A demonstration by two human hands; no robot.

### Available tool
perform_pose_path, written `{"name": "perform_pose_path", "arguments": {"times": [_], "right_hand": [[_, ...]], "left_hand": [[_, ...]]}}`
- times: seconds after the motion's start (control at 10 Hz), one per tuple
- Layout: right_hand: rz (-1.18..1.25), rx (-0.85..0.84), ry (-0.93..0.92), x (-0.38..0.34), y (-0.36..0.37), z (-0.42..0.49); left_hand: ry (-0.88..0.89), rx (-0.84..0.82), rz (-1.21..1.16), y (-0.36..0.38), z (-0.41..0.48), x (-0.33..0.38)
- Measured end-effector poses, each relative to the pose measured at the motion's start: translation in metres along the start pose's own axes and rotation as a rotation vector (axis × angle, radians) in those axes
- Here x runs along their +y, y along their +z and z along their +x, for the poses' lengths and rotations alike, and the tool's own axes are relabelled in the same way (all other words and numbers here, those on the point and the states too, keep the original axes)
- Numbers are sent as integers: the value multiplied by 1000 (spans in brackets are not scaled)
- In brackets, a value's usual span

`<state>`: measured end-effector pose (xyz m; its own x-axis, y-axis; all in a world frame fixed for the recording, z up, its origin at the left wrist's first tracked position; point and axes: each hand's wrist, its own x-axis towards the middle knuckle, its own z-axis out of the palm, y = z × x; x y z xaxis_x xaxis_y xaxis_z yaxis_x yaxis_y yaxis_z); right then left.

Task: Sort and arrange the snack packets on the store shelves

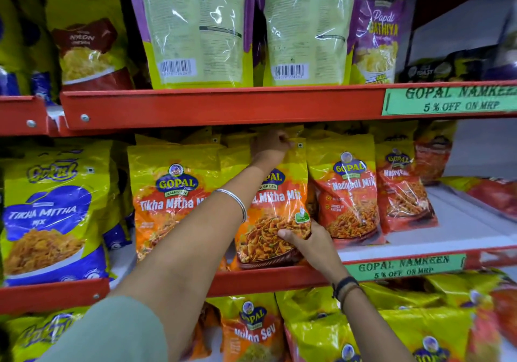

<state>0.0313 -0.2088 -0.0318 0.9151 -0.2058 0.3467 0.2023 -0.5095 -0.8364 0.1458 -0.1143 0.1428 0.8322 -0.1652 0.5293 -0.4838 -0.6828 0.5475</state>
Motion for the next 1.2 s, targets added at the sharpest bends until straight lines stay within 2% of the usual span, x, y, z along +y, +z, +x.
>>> {"name": "perform_pose_path", "arguments": {"times": [0.2,0.3,0.4,0.5,0.6,0.7,0.8,1.0,1.1,1.2], "right_hand": [[17,-16,-34,0,-2,0],[-6,-27,-23,2,-2,0],[-50,-20,-10,-1,-3,-3],[0,112,-81,-8,3,-14],[-91,285,-322,-13,17,-32],[-311,204,-536,-14,34,-43],[-469,103,-539,-13,43,-41],[-620,91,-476,-8,44,-34],[-551,67,-435,-17,41,-39],[-463,135,-435,-35,42,-53]], "left_hand": [[53,71,32,5,5,-5],[125,105,151,1,-4,-3],[342,301,234,-11,-23,-7],[430,361,202,-16,-73,-22],[445,292,229,-1,-141,-57],[403,190,321,19,-184,-98],[339,108,338,31,-193,-116],[296,50,347,30,-189,-114],[309,-10,296,17,-193,-110],[335,43,235,-12,-208,-113]]}}
